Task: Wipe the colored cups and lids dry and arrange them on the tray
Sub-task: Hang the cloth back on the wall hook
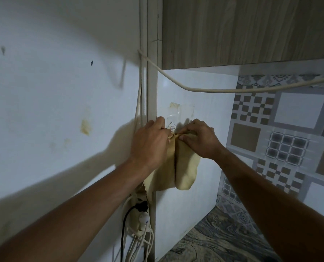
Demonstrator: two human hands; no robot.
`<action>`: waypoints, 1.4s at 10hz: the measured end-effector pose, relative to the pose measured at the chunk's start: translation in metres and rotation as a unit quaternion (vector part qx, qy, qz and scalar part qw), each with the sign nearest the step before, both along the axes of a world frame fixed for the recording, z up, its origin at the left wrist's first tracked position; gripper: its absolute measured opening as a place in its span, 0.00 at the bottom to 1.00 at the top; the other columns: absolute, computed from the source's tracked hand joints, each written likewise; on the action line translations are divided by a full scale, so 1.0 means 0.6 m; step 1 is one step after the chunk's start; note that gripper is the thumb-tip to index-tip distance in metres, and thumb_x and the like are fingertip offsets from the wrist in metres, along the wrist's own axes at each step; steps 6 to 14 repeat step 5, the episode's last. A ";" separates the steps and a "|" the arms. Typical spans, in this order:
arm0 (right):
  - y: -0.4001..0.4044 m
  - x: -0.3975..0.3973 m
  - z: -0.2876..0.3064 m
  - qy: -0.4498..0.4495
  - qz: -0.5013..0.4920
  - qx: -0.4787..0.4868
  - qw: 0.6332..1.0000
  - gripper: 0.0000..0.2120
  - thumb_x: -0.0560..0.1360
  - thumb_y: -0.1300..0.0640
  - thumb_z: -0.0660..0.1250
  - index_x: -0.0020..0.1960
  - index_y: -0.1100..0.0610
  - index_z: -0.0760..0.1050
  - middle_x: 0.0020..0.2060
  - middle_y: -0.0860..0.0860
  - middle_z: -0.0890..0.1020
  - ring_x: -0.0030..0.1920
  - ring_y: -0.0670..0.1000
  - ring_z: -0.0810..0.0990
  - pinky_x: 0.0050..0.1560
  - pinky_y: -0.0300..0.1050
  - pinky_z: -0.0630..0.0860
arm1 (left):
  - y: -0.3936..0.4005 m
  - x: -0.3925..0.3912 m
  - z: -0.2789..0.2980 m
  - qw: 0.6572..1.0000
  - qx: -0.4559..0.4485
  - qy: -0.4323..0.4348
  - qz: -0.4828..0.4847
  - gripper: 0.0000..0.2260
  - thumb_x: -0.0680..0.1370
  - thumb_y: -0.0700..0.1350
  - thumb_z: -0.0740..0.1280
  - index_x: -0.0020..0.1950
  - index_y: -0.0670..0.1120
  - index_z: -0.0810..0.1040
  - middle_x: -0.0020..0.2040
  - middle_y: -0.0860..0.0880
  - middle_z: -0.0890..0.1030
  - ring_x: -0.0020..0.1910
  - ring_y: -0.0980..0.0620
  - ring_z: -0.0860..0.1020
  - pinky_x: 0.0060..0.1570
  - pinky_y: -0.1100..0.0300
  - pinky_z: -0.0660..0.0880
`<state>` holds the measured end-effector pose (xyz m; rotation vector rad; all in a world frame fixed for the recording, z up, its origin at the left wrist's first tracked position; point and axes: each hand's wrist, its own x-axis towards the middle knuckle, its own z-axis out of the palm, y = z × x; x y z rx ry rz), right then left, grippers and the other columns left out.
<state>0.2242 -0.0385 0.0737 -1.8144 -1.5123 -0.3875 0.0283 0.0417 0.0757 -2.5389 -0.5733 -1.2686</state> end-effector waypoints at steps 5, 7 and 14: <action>-0.005 -0.070 -0.070 0.442 0.077 0.072 0.891 0.04 0.82 0.64 0.69 0.55 0.61 0.82 0.53 0.61 0.87 0.55 0.60 0.87 0.64 0.60 0.83 | -0.049 0.008 -0.057 0.946 -0.292 -0.134 -0.042 0.08 0.80 0.48 0.70 0.59 0.52 0.77 0.48 0.54 0.88 0.46 0.48 0.86 0.44 0.51 0.82; -0.005 -0.070 -0.070 0.442 0.077 0.072 0.891 0.04 0.82 0.64 0.69 0.55 0.61 0.82 0.53 0.61 0.87 0.55 0.60 0.87 0.64 0.60 0.83 | -0.049 0.008 -0.057 0.946 -0.292 -0.134 -0.042 0.08 0.80 0.48 0.70 0.59 0.52 0.77 0.48 0.54 0.88 0.46 0.48 0.86 0.44 0.51 0.82; -0.005 -0.070 -0.070 0.442 0.077 0.072 0.891 0.04 0.82 0.64 0.69 0.55 0.61 0.82 0.53 0.61 0.87 0.55 0.60 0.87 0.64 0.60 0.83 | -0.049 0.008 -0.057 0.946 -0.292 -0.134 -0.042 0.08 0.80 0.48 0.70 0.59 0.52 0.77 0.48 0.54 0.88 0.46 0.48 0.86 0.44 0.51 0.82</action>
